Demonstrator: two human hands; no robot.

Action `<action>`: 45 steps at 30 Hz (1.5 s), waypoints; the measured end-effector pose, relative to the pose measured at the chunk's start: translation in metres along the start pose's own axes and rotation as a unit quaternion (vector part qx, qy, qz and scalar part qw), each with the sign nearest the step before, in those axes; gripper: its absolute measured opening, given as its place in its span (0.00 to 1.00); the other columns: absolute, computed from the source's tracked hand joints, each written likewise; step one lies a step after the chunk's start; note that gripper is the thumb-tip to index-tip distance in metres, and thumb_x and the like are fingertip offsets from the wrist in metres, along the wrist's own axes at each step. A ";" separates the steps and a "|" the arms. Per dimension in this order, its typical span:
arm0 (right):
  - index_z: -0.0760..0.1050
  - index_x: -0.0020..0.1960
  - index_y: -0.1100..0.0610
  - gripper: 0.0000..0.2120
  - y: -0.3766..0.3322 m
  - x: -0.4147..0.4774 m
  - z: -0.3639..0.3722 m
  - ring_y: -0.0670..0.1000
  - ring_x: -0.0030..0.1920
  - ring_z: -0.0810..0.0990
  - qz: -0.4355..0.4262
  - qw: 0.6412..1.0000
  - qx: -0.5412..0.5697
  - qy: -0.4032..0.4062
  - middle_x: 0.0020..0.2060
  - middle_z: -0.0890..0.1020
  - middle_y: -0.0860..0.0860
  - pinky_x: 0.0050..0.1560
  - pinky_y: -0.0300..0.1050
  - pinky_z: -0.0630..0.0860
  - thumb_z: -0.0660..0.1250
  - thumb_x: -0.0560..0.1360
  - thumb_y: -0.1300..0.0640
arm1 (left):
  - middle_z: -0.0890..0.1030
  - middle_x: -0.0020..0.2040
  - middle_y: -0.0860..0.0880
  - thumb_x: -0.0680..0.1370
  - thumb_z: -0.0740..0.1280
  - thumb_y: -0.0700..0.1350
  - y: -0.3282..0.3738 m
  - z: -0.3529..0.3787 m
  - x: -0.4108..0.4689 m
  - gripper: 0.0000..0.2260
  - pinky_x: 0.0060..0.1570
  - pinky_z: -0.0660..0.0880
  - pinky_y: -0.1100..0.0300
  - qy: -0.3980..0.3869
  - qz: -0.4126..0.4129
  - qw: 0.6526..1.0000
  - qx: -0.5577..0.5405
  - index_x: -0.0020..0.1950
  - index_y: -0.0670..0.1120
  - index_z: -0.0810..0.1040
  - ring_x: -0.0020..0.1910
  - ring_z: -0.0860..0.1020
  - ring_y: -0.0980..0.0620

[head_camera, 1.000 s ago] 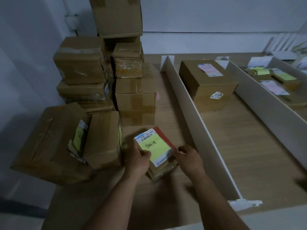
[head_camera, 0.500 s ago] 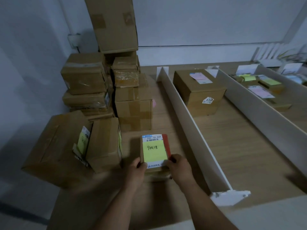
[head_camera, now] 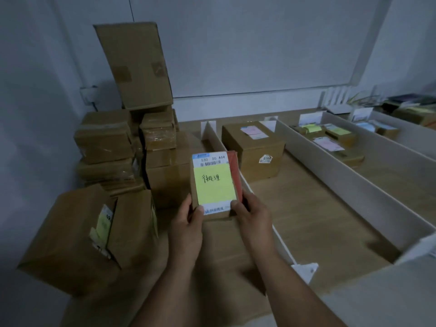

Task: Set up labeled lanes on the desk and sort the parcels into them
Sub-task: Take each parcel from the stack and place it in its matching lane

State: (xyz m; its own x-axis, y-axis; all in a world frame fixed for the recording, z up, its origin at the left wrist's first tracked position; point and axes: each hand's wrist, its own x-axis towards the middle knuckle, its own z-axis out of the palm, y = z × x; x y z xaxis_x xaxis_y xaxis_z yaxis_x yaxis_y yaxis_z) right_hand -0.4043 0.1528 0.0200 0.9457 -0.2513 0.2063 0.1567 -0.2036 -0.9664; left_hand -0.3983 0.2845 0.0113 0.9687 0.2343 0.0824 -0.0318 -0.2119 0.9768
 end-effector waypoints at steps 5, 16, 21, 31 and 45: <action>0.76 0.60 0.45 0.17 -0.004 0.028 -0.052 0.35 0.48 0.80 -0.042 0.998 0.053 0.016 0.44 0.82 0.38 0.48 0.34 0.75 0.63 0.77 0.63 | 0.79 0.57 0.56 0.80 0.62 0.44 0.035 0.049 -0.007 0.18 0.55 0.71 0.66 0.006 0.061 0.998 -0.021 0.70 0.53 0.70 0.56 0.77 0.59; 0.76 0.60 0.44 0.19 0.033 0.103 -0.221 0.40 0.53 0.81 -0.054 0.995 0.084 0.004 0.50 0.83 0.40 0.52 0.38 0.76 0.63 0.77 0.64 | 0.80 0.60 0.54 0.78 0.65 0.44 0.070 0.233 -0.017 0.20 0.64 0.72 0.51 0.013 0.060 0.996 -0.057 0.71 0.53 0.70 0.59 0.78 0.56; 0.76 0.58 0.43 0.18 0.060 0.123 -0.267 0.39 0.51 0.81 -0.039 0.996 0.077 -0.004 0.48 0.83 0.39 0.51 0.35 0.77 0.63 0.77 0.64 | 0.79 0.61 0.55 0.79 0.64 0.45 0.064 0.289 -0.023 0.20 0.62 0.73 0.54 0.018 0.046 0.998 -0.040 0.70 0.55 0.70 0.59 0.77 0.57; 0.76 0.54 0.40 0.17 0.108 0.161 -0.324 0.39 0.46 0.82 0.017 0.999 0.030 -0.010 0.45 0.84 0.41 0.46 0.36 0.77 0.63 0.77 0.62 | 0.77 0.63 0.55 0.81 0.61 0.45 0.059 0.368 -0.021 0.19 0.48 0.72 0.77 -0.016 0.009 1.000 0.008 0.72 0.55 0.66 0.56 0.77 0.61; 0.76 0.52 0.43 0.12 0.182 0.249 -0.327 0.44 0.49 0.82 0.121 0.989 -0.072 -0.034 0.46 0.83 0.42 0.52 0.45 0.79 0.63 0.78 0.61 | 0.78 0.63 0.51 0.80 0.61 0.44 0.011 0.447 0.050 0.18 0.51 0.67 0.66 -0.026 -0.096 0.994 0.047 0.71 0.50 0.69 0.53 0.75 0.58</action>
State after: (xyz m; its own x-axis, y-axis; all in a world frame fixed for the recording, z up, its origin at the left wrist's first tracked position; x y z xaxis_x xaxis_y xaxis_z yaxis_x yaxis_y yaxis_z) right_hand -0.2335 -0.2565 -0.0545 0.9684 -0.2454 -0.0449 -0.1149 -0.2790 -0.9534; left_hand -0.2401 -0.1305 -0.0625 0.9663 0.2296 -0.1160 0.1752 -0.2569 0.9504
